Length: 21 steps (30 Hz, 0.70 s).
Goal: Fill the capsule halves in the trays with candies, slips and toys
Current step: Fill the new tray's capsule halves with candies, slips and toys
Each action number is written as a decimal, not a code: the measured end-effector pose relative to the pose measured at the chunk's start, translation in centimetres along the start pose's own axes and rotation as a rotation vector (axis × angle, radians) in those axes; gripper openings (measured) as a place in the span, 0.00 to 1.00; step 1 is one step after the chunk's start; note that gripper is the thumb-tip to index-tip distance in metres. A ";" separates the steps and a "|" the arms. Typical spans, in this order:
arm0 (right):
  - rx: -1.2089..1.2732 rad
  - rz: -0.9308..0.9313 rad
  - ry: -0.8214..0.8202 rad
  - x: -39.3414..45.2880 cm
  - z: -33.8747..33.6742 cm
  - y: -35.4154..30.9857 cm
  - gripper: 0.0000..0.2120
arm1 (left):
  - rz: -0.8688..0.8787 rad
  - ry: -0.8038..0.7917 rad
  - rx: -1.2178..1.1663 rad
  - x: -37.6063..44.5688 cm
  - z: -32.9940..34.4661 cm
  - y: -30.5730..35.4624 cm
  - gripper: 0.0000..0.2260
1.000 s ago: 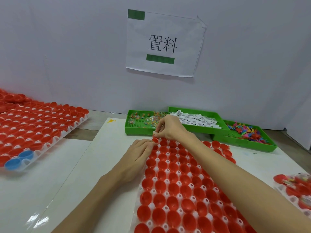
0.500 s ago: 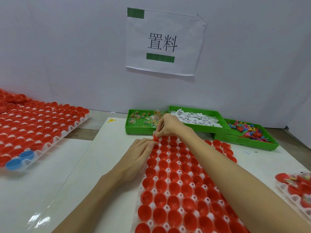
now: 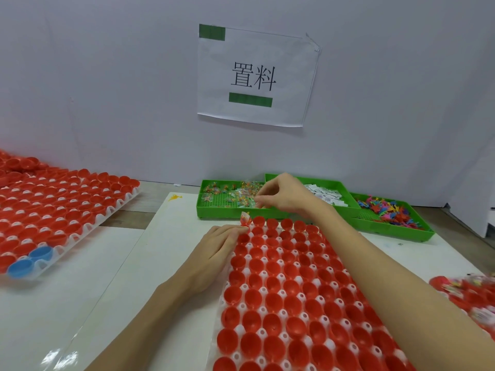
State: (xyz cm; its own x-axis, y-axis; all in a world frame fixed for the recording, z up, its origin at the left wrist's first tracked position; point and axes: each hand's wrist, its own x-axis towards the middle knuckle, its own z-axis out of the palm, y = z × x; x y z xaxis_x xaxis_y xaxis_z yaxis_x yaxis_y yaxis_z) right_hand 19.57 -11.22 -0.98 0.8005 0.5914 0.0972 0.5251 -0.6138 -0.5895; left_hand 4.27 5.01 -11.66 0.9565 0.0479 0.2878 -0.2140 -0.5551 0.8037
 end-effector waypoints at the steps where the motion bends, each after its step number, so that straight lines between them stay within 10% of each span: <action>1: 0.040 -0.007 0.015 -0.8 -0.7 0.3 0.07 | -0.009 0.002 0.012 0.2 0.1 -0.5 0.15; 21: 0.665 0.111 0.342 -14.6 -4.1 10.8 0.14 | -0.082 0.191 0.034 -0.2 1.5 -0.2 0.14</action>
State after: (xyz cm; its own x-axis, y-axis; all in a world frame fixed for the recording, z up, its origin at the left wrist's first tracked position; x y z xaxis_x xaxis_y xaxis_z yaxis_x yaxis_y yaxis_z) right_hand 14.71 -28.65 -5.52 0.9406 0.2825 0.1885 0.2378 -0.1513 -0.9595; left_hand 4.40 3.88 -12.67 0.9147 0.2489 0.3183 -0.1271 -0.5705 0.8114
